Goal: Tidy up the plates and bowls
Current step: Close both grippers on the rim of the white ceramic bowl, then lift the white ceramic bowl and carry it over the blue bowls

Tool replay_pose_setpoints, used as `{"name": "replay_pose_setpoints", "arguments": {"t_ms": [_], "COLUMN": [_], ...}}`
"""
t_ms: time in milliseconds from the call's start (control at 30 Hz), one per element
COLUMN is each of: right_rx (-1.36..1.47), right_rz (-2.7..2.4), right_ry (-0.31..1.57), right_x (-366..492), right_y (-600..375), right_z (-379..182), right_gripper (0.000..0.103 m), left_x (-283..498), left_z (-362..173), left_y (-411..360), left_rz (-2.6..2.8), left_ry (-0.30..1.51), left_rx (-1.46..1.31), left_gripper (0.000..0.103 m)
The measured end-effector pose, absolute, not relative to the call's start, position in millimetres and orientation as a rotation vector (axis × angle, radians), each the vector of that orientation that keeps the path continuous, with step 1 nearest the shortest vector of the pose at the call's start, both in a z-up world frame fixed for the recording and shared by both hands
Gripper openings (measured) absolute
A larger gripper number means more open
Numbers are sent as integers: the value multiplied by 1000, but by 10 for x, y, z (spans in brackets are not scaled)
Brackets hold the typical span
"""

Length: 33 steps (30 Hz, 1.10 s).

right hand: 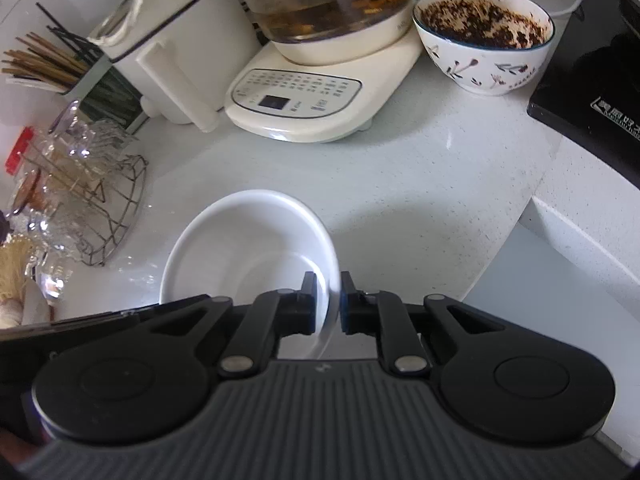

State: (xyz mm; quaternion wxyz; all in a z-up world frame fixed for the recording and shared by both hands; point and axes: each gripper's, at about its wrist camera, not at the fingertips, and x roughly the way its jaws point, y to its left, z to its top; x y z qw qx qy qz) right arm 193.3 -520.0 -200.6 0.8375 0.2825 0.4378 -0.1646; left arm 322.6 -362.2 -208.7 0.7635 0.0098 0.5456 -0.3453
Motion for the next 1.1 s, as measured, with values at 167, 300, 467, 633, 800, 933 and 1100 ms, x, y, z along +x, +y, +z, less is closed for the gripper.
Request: {"name": "replay_pose_setpoints", "arguments": {"t_ms": [167, 300, 467, 633, 800, 933, 1100], "right_rx": [604, 609, 602, 585, 562, 545, 513], "right_rz": [-330, -312, -274, -235, -188, -153, -115], "right_ry": [908, 894, 879, 850, 827, 805, 784], "right_x": [1881, 1841, 1808, 1794, 1812, 1818, 1806], "right_y": [-5146, -5083, -5028, -4962, -4892, -4804, -4702], "right_z": [-1877, -1772, -1637, -1472, -1336, -1218, -1081], "right_gripper": [13, 13, 13, 13, 13, 13, 14], "left_x": [3155, 3099, 3040, 2985, 2919, 2861, 2789], "left_z": [-1963, -1846, -1684, -1517, -1348, -1236, -1132], "left_y": [-3517, -3409, -3270, -3158, -3022, -2878, -2726], "left_rz": [-745, -736, -723, -703, -671, -646, -624], "left_ry": [1173, 1157, 1131, 1092, 1051, 1027, 1006], "left_rx": [6, -9, -37, -51, -74, -106, -136], "left_gripper": [12, 12, 12, 12, 12, 12, 12]}}
